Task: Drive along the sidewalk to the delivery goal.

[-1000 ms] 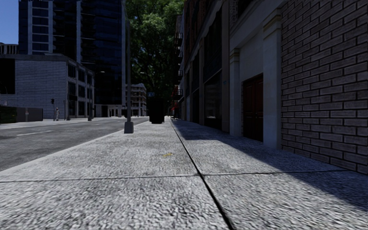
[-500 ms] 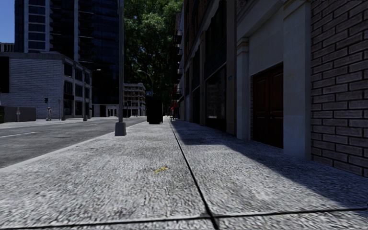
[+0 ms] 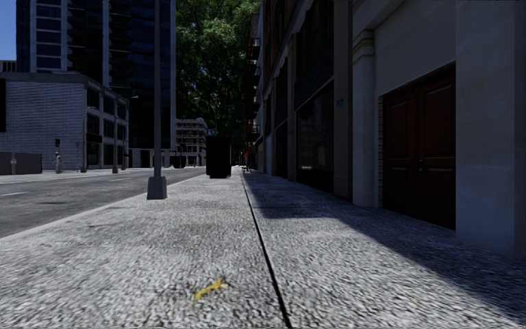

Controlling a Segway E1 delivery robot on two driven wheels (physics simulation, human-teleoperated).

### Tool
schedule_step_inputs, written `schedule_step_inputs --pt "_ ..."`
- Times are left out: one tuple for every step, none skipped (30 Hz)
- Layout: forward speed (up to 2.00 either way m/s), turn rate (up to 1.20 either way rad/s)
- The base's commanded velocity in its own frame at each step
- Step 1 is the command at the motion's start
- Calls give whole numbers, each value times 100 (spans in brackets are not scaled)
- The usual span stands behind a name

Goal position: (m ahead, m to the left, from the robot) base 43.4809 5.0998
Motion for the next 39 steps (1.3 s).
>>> schedule_step_inputs --pt "200 0" --pt "200 0" --pt "200 0" --pt "200 0" --pt "200 0" --pt "200 0" --pt "200 0" --pt "200 0" --pt "200 0" --pt "200 0" --pt "200 0" --pt "200 0" --pt "200 0" --pt "200 0" --pt "200 0" --pt "200 0" --pt "200 0" --pt "200 0" --pt "200 0" --pt "200 0" --pt "200 0" --pt "200 0" --pt "200 0" --pt "200 0" --pt "200 0" --pt "200 0" --pt "200 0" --pt "200 0" --pt "200 0" --pt "200 0" --pt "200 0" --pt "200 0" --pt "200 0" --pt "200 0" --pt "200 0" --pt "200 0" --pt "200 0" --pt "200 0" --pt "200 0"
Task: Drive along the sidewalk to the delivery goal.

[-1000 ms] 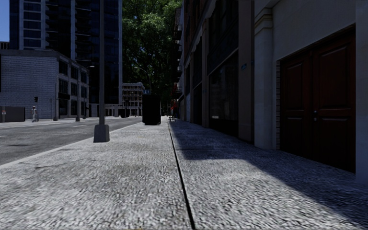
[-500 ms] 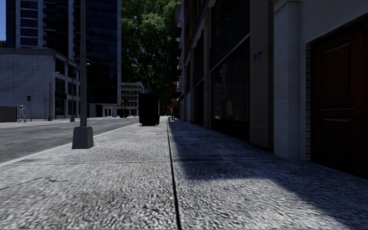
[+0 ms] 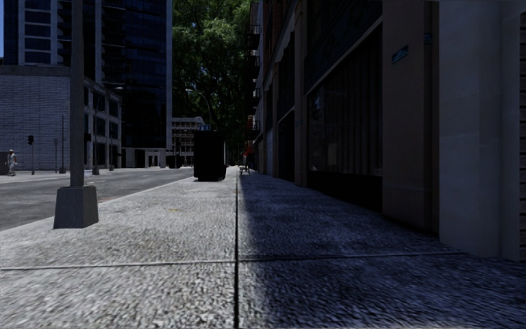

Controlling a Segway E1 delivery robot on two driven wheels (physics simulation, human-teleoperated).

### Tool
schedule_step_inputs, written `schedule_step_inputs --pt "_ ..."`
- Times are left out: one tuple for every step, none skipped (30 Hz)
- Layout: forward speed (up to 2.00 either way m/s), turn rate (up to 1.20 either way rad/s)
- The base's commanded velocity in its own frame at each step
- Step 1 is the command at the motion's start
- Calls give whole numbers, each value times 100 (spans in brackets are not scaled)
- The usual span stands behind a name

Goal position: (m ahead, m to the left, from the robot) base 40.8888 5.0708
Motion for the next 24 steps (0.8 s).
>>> schedule_step_inputs --pt "200 0" --pt "200 0" --pt "200 0" --pt "200 0" --pt "200 0" --pt "200 0" --pt "200 0" --pt "200 0" --pt "200 0" --pt "200 0" --pt "200 0" --pt "200 0" --pt "200 0" --pt "200 0" --pt "200 0" --pt "200 0" --pt "200 0" --pt "200 0" --pt "200 0" --pt "200 0" --pt "200 8" --pt "200 23" --pt "200 23" --pt "200 41"
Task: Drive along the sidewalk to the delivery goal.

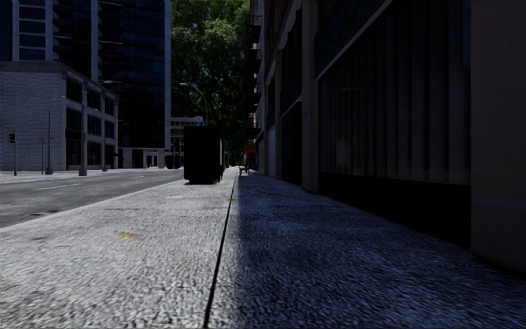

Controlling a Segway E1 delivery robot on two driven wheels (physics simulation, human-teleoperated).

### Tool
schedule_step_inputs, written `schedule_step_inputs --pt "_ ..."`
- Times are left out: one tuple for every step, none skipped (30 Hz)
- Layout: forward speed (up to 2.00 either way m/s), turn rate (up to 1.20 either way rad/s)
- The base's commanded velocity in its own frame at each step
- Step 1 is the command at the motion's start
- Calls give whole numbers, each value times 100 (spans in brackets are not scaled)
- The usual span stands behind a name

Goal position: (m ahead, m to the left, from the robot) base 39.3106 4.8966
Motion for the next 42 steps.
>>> schedule_step_inputs --pt "200 49" --pt "200 51" --pt "200 42" --pt "200 42" --pt "200 3" --pt "200 0" --pt "200 0" --pt "200 0" --pt "200 0" --pt "200 0" --pt "200 0" --pt "200 0" --pt "200 0" --pt "200 0" --pt "200 0" --pt "200 0" --pt "200 0" --pt "200 0" --pt "200 0" --pt "200 0" --pt "200 0" --pt "200 0" --pt "200 0" --pt "200 0" --pt "200 0" --pt "200 0" --pt "200 0" --pt "200 0" --pt "200 0" --pt "200 0" --pt "200 0" --pt "200 0" --pt "200 0" --pt "200 0" --pt "200 0" --pt "200 0" --pt "200 0" --pt "200 0" --pt "200 0" --pt "200 0" --pt "200 0" --pt "200 0"
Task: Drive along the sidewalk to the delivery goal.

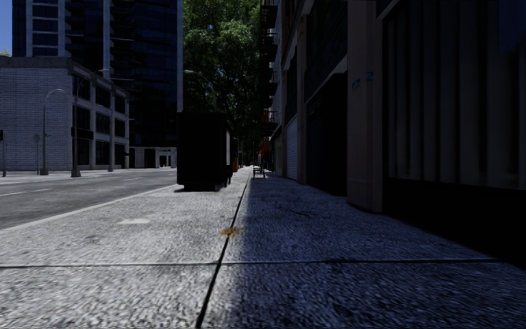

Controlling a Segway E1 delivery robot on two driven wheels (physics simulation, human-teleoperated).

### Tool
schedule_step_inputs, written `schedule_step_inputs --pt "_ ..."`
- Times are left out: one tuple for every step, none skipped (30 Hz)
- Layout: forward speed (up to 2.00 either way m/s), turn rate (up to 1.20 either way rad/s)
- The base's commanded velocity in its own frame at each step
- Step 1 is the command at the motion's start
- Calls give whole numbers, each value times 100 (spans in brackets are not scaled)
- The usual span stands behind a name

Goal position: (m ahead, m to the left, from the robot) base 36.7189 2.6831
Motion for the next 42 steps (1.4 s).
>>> schedule_step_inputs --pt "200 0" --pt "200 0" --pt "200 0" --pt "200 0" --pt "200 0" --pt "200 0" --pt "200 0" --pt "200 0" --pt "200 0" --pt "200 0" --pt "200 0" --pt "200 0" --pt "200 0" --pt "200 0" --pt "200 0" --pt "200 0" --pt "200 0" --pt "200 0" --pt "200 0" --pt "200 0" --pt "200 0" --pt "200 0" --pt "200 0" --pt "200 0" --pt "200 0" --pt "200 0" --pt "200 0" --pt "200 0" --pt "200 0" --pt "200 0" --pt "200 0" --pt "200 0" --pt "200 0" --pt "200 0" --pt "200 0" --pt "200 0" --pt "200 0" --pt "200 0" --pt "200 0" --pt "200 0" --pt "200 0" --pt "200 0"
